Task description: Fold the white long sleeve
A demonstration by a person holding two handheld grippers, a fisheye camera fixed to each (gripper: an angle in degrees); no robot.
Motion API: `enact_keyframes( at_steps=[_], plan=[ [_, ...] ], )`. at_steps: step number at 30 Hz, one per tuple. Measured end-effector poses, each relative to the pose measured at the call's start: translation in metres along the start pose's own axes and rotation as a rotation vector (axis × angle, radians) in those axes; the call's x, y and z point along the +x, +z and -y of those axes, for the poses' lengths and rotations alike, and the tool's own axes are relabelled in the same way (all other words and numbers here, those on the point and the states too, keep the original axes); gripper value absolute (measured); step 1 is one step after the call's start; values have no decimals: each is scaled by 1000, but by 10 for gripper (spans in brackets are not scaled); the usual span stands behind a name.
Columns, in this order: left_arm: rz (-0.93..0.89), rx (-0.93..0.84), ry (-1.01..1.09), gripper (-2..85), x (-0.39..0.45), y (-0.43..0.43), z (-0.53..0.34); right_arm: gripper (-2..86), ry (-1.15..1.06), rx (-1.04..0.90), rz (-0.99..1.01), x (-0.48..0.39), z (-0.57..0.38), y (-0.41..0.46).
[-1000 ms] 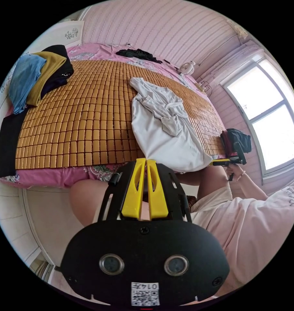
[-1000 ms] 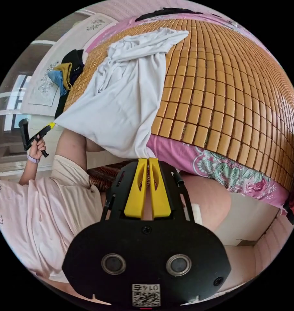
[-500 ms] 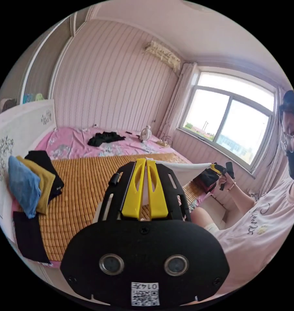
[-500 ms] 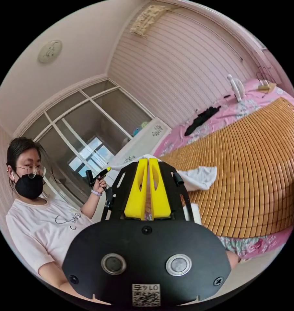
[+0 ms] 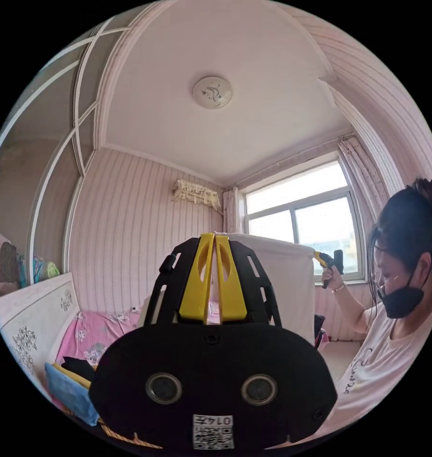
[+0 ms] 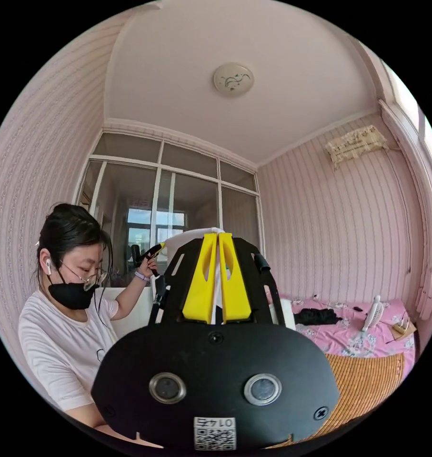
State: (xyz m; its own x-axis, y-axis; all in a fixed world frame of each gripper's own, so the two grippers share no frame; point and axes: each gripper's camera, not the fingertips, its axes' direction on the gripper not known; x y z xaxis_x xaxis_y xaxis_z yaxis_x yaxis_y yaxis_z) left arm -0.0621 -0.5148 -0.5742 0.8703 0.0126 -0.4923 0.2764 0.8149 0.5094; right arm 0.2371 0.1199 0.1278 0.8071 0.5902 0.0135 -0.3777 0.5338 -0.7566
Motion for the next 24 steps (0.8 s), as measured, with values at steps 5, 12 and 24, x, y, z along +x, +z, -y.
enact_keyframes(
  at_steps=[5, 12, 24],
  plan=[
    [111, -157, -70, -10, -38, 67, 7, 0, 64, -236, -188, 56, 8, 72],
    [265, -436, -239, -10, -105, 204, -54, 0, 388, -337, -365, 207, -27, 177],
    [199, -246, 13, -10, -78, 226, -44, 1, 31, -224, -179, 150, -45, 220]
  ],
)
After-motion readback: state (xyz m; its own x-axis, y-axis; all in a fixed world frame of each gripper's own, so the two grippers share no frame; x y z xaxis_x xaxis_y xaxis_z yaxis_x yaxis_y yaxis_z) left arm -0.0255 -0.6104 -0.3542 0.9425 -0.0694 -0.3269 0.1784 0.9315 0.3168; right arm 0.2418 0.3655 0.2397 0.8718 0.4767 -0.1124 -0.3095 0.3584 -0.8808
